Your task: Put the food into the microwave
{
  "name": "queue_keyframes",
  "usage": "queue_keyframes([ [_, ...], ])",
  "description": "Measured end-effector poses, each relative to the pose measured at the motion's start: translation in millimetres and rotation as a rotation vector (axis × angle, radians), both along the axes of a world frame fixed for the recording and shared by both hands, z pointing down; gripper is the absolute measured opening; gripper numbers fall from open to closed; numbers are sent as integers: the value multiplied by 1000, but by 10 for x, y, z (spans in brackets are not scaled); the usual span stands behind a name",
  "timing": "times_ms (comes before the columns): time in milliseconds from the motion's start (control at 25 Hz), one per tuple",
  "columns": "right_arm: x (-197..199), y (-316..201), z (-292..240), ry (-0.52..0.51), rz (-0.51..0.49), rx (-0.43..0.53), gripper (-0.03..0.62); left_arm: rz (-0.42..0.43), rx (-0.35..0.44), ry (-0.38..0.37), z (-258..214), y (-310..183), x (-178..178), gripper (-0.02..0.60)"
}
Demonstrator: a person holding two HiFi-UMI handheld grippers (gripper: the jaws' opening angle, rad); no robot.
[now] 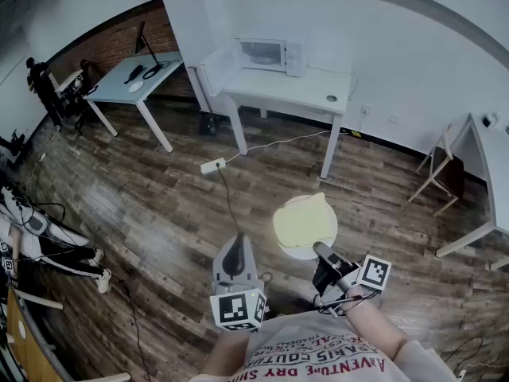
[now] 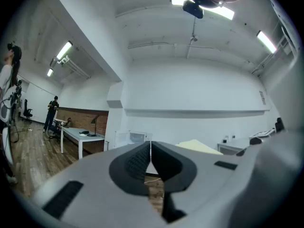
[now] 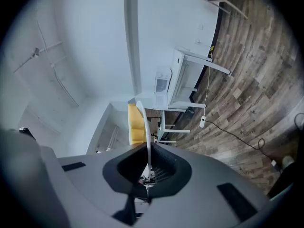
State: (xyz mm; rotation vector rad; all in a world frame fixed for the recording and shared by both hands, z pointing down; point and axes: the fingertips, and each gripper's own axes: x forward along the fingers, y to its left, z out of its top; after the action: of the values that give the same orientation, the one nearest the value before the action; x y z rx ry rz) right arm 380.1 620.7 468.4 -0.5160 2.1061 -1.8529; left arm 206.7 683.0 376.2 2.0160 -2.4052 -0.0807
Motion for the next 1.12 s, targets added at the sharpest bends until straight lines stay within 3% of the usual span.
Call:
queue_keyframes([
  [560,46,-187,148,-5,-19,-55,23,-17,-10,11,57,-104,56,9],
  [760,113,-449,206,-14,-42,-129,20,-62,-19,10,64,-293,130,9],
  [1120,476,-1206,232,44,-111,-132,18,-135,-29,65,175,-926,405,9],
])
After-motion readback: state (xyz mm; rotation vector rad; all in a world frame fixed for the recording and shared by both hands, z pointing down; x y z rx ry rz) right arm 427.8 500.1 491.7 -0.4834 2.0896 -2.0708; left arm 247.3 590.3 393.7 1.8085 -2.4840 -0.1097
